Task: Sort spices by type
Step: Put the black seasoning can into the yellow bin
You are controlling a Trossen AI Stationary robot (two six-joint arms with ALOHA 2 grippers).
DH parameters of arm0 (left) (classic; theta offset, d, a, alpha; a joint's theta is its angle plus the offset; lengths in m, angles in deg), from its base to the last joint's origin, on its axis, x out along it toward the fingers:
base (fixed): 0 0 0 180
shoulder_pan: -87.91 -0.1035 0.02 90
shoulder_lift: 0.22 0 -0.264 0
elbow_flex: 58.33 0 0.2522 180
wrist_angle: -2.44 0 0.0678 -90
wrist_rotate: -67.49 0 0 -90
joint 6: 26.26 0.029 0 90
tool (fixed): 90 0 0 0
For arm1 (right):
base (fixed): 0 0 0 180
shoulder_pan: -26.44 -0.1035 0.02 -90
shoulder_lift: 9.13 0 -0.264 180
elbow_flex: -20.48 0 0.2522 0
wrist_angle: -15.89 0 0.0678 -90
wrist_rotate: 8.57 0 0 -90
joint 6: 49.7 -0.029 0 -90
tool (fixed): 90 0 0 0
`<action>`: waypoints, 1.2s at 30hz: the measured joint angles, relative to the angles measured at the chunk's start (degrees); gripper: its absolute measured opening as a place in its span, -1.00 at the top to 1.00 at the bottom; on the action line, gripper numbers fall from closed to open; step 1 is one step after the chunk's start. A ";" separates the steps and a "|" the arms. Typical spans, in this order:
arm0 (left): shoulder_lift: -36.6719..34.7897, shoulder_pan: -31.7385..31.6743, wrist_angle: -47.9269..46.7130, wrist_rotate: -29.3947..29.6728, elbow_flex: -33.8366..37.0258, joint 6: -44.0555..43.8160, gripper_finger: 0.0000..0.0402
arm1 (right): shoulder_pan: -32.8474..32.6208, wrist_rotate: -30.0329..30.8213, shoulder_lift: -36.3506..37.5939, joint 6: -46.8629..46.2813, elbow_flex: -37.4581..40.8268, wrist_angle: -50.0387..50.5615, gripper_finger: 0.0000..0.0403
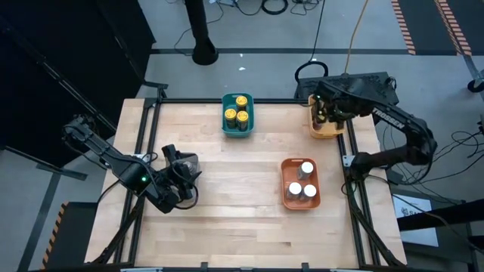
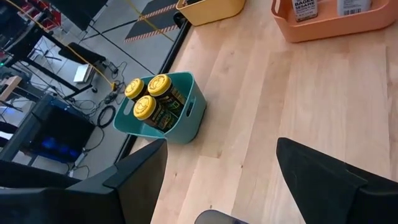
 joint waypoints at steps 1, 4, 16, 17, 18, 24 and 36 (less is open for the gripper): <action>0.01 0.00 0.02 0.00 0.00 -0.01 -0.54 | 1.20 -0.04 0.86 0.52 1.79 -0.91 0.51; 0.01 0.00 0.02 0.00 0.00 -0.01 -0.54 | 4.40 -0.24 3.93 2.72 6.94 -6.18 0.51; 0.01 -0.04 0.04 0.20 0.00 0.01 -0.54 | 16.96 -10.19 7.00 15.88 19.64 -25.56 0.51; -0.01 -0.04 0.04 0.20 0.00 0.01 -0.54 | 17.47 -10.83 7.00 16.74 20.16 -26.74 0.51; 0.00 -0.04 0.04 0.22 0.00 0.03 -0.54 | 17.83 -11.28 7.00 17.21 20.60 -27.78 0.51; -0.01 -0.04 0.04 0.30 0.00 0.04 -0.54 | 18.70 -12.35 6.96 18.11 22.31 -30.75 0.51; 0.00 -0.05 0.14 0.42 0.00 0.01 -0.54 | 19.79 -12.06 6.93 18.74 29.00 -36.91 0.51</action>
